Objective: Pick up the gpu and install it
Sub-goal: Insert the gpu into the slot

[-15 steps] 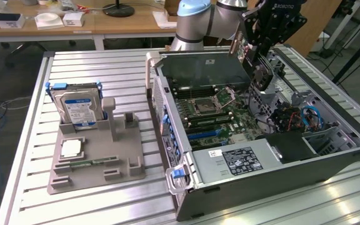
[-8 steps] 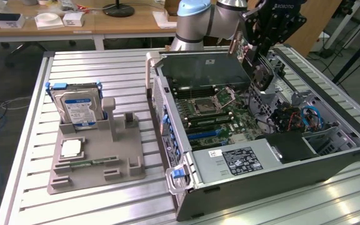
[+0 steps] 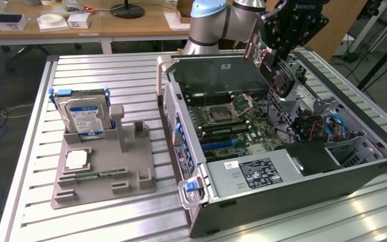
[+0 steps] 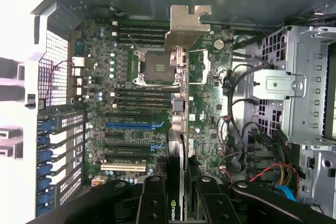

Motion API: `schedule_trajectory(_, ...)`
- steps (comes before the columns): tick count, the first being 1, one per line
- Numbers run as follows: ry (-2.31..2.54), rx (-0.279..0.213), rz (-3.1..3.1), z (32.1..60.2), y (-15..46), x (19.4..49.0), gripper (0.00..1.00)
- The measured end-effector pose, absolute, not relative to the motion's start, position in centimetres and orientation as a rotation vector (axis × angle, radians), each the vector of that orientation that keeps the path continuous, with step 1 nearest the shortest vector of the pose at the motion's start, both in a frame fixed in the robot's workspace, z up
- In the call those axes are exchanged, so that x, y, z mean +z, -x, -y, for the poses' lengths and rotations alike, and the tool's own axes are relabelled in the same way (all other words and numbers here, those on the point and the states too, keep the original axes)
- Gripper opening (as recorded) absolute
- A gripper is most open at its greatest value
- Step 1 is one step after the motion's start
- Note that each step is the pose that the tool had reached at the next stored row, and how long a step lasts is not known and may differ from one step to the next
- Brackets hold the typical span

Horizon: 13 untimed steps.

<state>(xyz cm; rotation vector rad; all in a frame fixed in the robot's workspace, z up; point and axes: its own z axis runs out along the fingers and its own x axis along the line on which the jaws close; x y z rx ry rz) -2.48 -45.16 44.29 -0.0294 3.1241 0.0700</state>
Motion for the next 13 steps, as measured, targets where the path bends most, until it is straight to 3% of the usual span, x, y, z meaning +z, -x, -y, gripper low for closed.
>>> schedule_trajectory(13,0.164,0.071,-3.122,45.16,2.48,44.29,0.26)
